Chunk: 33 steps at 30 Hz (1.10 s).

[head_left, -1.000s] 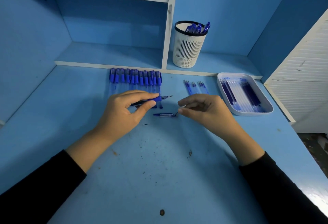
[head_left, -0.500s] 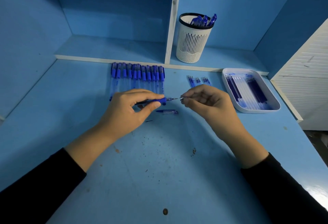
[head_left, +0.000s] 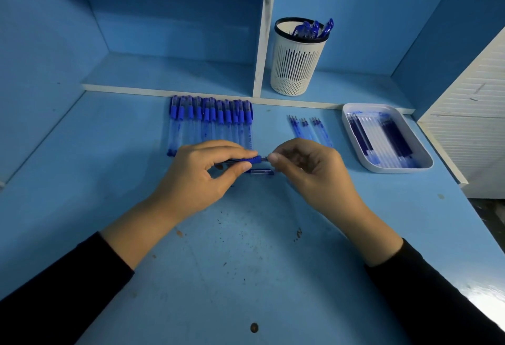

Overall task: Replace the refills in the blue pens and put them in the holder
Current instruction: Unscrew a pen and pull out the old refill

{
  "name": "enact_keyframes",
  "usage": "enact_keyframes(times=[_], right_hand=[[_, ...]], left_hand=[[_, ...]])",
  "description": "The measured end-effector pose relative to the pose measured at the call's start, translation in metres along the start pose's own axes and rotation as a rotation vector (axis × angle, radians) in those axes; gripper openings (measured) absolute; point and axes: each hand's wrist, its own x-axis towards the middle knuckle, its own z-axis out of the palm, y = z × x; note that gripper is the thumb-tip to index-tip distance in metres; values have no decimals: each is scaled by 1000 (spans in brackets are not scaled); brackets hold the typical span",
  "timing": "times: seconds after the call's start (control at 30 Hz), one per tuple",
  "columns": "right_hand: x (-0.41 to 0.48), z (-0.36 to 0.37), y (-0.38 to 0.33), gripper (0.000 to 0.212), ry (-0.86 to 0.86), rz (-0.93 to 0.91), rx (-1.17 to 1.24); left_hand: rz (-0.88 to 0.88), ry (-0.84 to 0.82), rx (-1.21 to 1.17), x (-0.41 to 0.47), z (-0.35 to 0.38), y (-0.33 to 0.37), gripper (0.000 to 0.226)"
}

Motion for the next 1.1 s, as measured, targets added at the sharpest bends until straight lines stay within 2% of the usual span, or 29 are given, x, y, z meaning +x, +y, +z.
enact_keyframes(times=[0.07,0.1,0.2,0.27,0.33,0.4,0.53,0.63,0.8,0.93,1.03,1.1], right_hand=[[0,0,0,30,3,-30,-121],[0,-1,0,30,-5,-37,-115],[1,-3,2,19,-70,-27,82],[1,-2,4,16,-87,-61,59],[0,1,4,3,-65,-74,-29],[0,0,3,12,-41,-63,-55],[2,-3,2,13,-49,-74,73],[2,-1,4,6,-32,-100,-39],[2,-5,3,21,-27,-110,75],[1,0,3,4,36,-110,22],[1,-2,3,15,58,-86,49],[0,-3,2,22,35,-143,58]], left_hand=[[22,-1,10,1,1,1,19],[25,0,11,2,1,1,19],[6,24,17,3,0,-1,19],[-1,22,25,3,-1,-2,18],[6,1,19,2,0,-1,18],[1,1,9,2,0,0,19],[2,8,15,2,0,1,20],[4,4,15,2,-1,0,19],[-9,14,8,2,-1,1,19],[-10,22,17,2,-1,1,19],[-1,15,25,2,-1,1,19],[-11,21,14,3,-2,2,19]])
